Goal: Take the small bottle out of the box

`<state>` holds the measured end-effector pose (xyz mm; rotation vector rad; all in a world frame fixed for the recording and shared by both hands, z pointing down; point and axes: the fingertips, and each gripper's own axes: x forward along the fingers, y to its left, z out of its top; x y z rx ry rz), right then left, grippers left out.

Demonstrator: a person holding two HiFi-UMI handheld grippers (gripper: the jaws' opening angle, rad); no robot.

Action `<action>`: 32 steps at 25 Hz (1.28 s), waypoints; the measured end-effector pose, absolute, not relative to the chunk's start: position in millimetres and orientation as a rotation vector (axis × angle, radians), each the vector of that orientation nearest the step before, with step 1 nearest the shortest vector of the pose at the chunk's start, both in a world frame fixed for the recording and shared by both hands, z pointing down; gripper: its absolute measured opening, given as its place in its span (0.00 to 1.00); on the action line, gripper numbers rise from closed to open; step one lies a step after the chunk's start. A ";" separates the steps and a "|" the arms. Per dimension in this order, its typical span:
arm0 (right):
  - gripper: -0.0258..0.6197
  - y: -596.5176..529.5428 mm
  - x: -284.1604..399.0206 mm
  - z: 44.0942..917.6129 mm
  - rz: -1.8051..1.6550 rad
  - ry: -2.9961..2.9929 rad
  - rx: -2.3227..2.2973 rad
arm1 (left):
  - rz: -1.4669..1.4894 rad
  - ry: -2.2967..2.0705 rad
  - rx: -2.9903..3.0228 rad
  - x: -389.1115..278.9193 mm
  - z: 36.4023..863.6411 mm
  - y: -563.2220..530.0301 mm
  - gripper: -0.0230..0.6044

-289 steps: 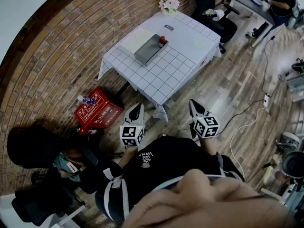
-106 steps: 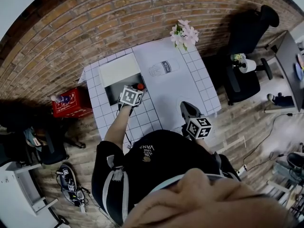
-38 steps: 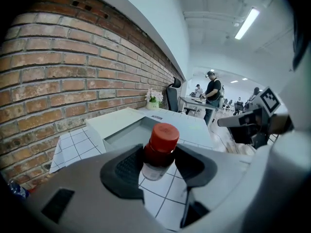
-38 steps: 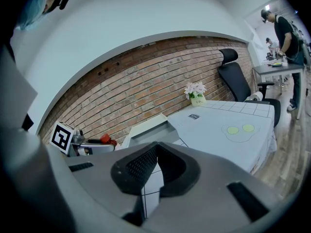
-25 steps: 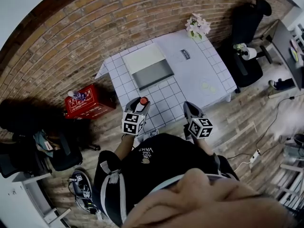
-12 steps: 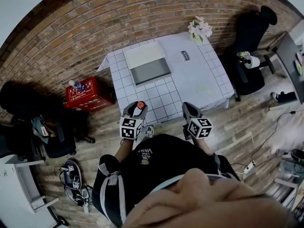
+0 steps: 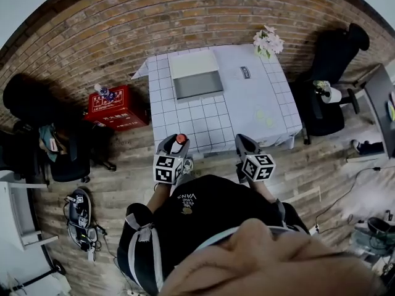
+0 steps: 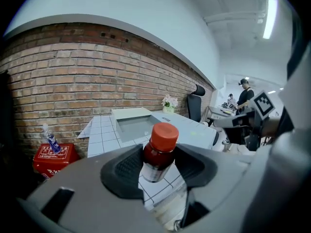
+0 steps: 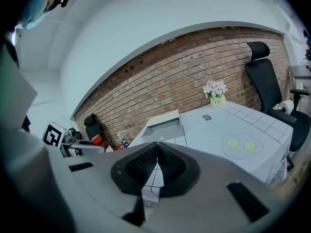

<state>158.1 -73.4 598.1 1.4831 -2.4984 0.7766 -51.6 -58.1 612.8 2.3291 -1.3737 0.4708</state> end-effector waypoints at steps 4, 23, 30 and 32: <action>0.04 -66.3 159.4 596.4 0.755 -2.522 1.429 | 0.438 -1.427 2.304 -51.1 609.0 -41.7 0.37; 0.04 -17.8 164.2 610.3 0.731 -2.528 1.307 | 0.420 -1.473 2.258 -30.1 606.9 7.7 0.37; 0.04 -14.3 165.9 610.5 0.720 -2.531 1.312 | 0.398 -1.491 2.260 -29.7 604.0 12.5 0.37; 0.04 -14.3 166.6 610.3 0.718 -2.530 1.313 | 0.401 -1.489 2.260 -29.0 604.5 13.3 0.37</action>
